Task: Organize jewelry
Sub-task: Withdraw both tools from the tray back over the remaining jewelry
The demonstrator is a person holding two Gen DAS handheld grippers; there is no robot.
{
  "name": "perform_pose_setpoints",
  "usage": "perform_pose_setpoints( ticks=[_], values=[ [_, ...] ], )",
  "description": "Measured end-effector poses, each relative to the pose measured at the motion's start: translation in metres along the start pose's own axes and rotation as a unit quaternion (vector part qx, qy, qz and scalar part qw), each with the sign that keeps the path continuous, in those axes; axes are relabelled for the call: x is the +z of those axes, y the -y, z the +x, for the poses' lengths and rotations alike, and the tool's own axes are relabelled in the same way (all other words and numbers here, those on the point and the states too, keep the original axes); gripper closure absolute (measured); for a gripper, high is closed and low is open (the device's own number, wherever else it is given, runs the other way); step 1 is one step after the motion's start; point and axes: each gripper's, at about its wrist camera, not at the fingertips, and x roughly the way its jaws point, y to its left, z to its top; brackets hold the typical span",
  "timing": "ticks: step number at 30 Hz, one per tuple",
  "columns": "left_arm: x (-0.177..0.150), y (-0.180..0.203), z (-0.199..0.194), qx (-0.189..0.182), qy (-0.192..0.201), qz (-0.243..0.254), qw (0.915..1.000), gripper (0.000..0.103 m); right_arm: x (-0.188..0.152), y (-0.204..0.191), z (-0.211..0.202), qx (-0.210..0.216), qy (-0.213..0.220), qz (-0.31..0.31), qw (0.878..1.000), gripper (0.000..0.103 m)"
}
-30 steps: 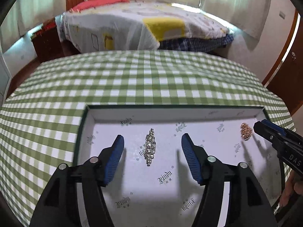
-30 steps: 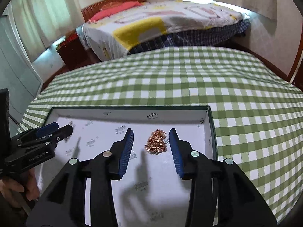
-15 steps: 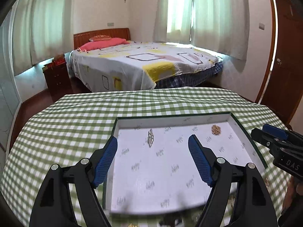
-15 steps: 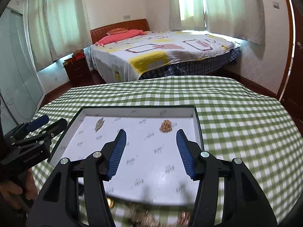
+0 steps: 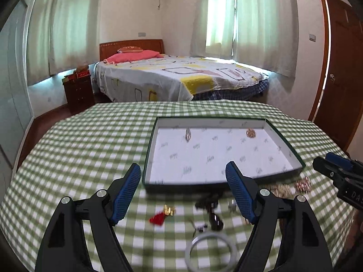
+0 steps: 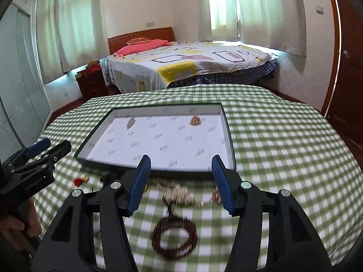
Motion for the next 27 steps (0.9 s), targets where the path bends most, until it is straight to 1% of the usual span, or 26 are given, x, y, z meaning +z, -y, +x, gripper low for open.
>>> perform_pose_setpoints(
  ticks=[1,8,9,10,11,13,17,21,27],
  values=[
    [-0.006,-0.001,-0.003,0.002,-0.003,-0.001,1.0000,0.028,-0.007,-0.001,-0.002,-0.001,-0.002,-0.001,1.000,0.041],
    [-0.046,0.000,-0.019,-0.001,-0.020,0.001,0.9998,0.028,-0.052,-0.014,0.003,0.006,-0.023,-0.008,1.000,0.040],
    [-0.051,0.000,-0.020,-0.001,-0.021,0.003,0.9998,0.028,-0.057,-0.015,0.005,0.007,-0.024,-0.010,1.000,0.039],
    [-0.055,0.002,-0.020,-0.001,-0.021,0.007,0.9998,0.028,-0.061,-0.016,0.007,0.006,-0.025,-0.013,1.000,0.036],
    [-0.058,0.002,-0.020,-0.001,-0.021,0.009,0.9997,0.028,-0.064,-0.017,0.010,0.004,-0.025,-0.015,1.000,0.033],
    [-0.063,0.004,-0.018,-0.002,-0.023,0.010,0.9997,0.028,-0.069,-0.015,0.015,0.004,-0.032,-0.013,0.999,0.032],
    [-0.072,0.004,-0.014,-0.006,-0.034,0.005,0.9994,0.027,-0.075,-0.011,0.022,0.003,-0.045,-0.004,0.999,0.031],
    [-0.076,0.002,-0.010,-0.005,-0.041,-0.003,0.9992,0.025,-0.080,-0.014,0.027,0.004,-0.054,-0.008,0.999,0.031],
    [-0.078,0.002,-0.010,-0.005,-0.041,-0.004,0.9992,0.025,-0.085,-0.015,0.033,0.003,-0.065,-0.013,0.998,0.031]
  ],
)
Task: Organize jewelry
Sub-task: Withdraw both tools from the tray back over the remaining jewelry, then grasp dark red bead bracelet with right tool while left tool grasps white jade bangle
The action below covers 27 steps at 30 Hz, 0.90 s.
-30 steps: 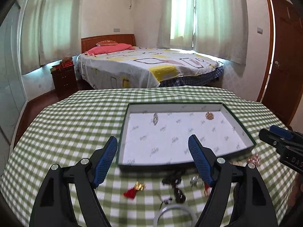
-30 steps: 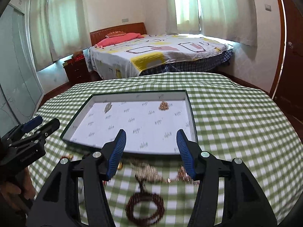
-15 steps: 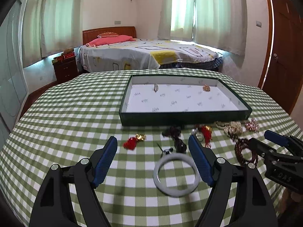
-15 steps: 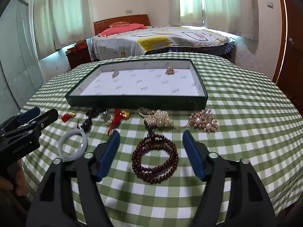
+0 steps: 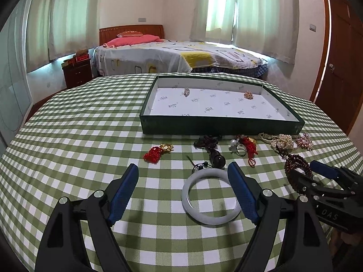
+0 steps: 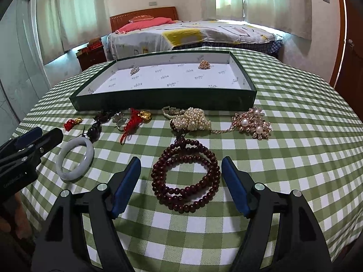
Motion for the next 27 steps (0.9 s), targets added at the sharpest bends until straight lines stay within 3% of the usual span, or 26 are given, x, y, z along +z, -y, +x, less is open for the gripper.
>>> perform_pose_setpoints(
  ticks=[3,10,16,27],
  values=[
    [-0.001,0.003,0.000,-0.001,-0.003,0.005,1.0000,0.024,-0.002,-0.002,0.002,-0.011,-0.003,-0.010,1.000,0.035],
    [-0.001,0.010,0.001,-0.009,-0.004,0.015,0.9998,0.022,0.000,0.008,0.000,-0.005,0.001,0.004,1.000,0.082],
    [-0.002,0.015,0.003,-0.024,-0.010,0.013,0.9996,0.022,0.001,0.009,-0.003,0.003,0.010,0.007,1.000,0.090],
    [-0.009,0.025,0.025,-0.023,-0.052,0.023,0.9982,0.022,0.003,0.009,-0.006,0.012,0.012,0.010,1.000,0.091]
  ],
)
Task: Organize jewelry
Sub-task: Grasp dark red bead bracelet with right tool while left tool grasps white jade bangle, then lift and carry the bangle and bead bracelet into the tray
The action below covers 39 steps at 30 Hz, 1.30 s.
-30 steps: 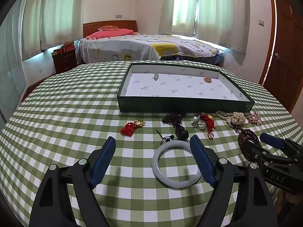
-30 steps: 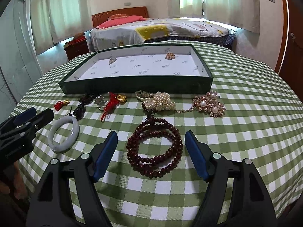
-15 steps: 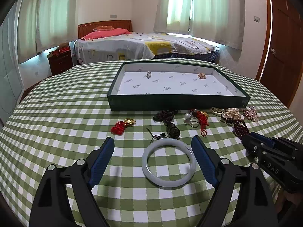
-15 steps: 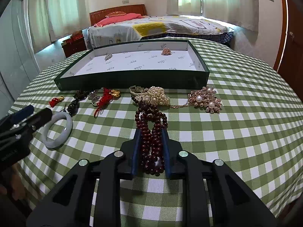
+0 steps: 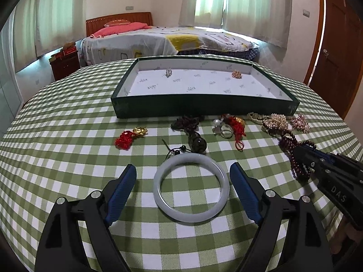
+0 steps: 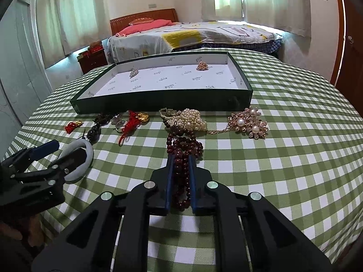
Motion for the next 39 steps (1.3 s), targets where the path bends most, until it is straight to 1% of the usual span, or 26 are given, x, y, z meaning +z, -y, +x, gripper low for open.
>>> perform_pose_setpoints(
  ticks=[5,11,12,13,14,15,24,25,26,39],
  values=[
    [-0.001,-0.001,0.006,-0.002,-0.011,-0.006,0.9999,0.020,0.000,0.000,0.001,0.002,0.000,0.002,1.000,0.091],
    [-0.002,-0.001,0.006,0.002,-0.007,0.000,1.0000,0.019,0.000,0.000,0.001,0.003,0.003,0.002,1.000,0.091],
    [-0.002,-0.001,0.005,0.001,-0.006,-0.001,1.0000,0.021,0.000,0.000,0.000,0.003,0.003,0.002,1.000,0.091],
    [-0.003,-0.001,0.004,0.001,-0.004,-0.001,1.0000,0.029,0.000,0.000,0.000,0.003,0.004,0.002,1.000,0.091],
    [-0.003,-0.001,0.003,-0.001,-0.001,0.000,1.0000,0.033,0.000,-0.001,0.000,0.003,0.004,0.003,1.000,0.091],
    [-0.003,-0.001,0.003,0.000,-0.001,0.000,1.0000,0.035,0.000,-0.001,0.000,0.003,0.005,0.003,1.000,0.091],
    [-0.003,-0.003,-0.005,0.000,0.000,0.002,1.0000,0.035,0.001,-0.003,-0.009,0.006,0.021,-0.001,1.000,0.092],
    [-0.002,-0.003,-0.007,0.002,0.003,0.003,1.0000,0.035,0.002,-0.004,-0.011,0.008,0.023,-0.003,1.000,0.096],
    [-0.001,-0.003,-0.009,0.004,0.008,0.005,0.9999,0.035,0.003,-0.005,-0.013,0.009,0.024,-0.004,1.000,0.097],
    [0.014,0.002,-0.035,0.015,0.062,0.017,0.9978,0.035,0.012,-0.012,-0.033,0.013,0.053,-0.011,0.998,0.097]
  ],
)
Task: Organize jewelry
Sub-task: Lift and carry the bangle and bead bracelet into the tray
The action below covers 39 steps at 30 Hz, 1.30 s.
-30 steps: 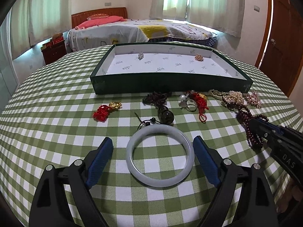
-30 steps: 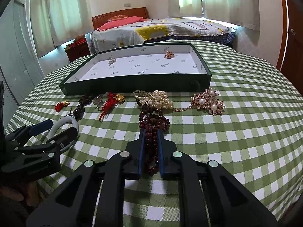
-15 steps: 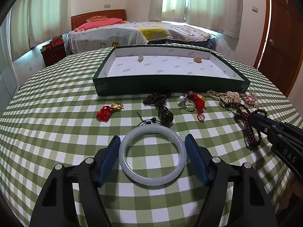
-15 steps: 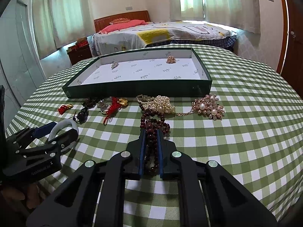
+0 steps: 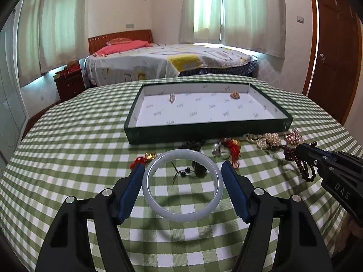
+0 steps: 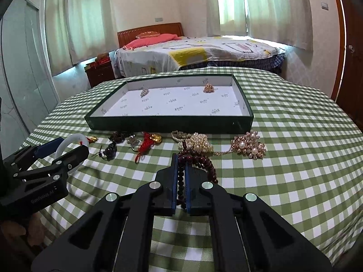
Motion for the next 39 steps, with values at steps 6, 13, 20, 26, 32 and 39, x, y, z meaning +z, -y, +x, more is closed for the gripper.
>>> perform_pose_setpoints(
  ticks=[6,13,20,26,32,39],
  values=[
    [0.005,-0.001,-0.006,0.002,0.012,0.003,0.9999,0.035,0.008,-0.005,-0.012,0.002,0.017,-0.007,1.000,0.097],
    [0.015,-0.001,-0.017,0.002,0.029,0.003,0.9996,0.035,0.017,-0.008,-0.023,0.005,0.033,-0.010,0.999,0.097],
    [0.032,-0.004,-0.029,0.002,0.052,-0.003,0.9986,0.035,0.034,-0.005,-0.033,0.005,0.056,-0.008,0.998,0.097],
    [0.054,-0.007,-0.031,-0.003,0.072,-0.010,0.9974,0.035,0.058,-0.003,-0.037,0.005,0.082,-0.011,0.997,0.097],
    [0.079,-0.004,-0.025,-0.013,0.090,-0.013,0.9958,0.035,0.090,-0.004,-0.030,0.004,0.111,-0.021,0.994,0.097],
    [0.115,-0.002,-0.010,-0.013,0.117,-0.008,0.9931,0.035,0.127,-0.001,-0.007,0.008,0.126,-0.023,0.992,0.097]
  ],
)
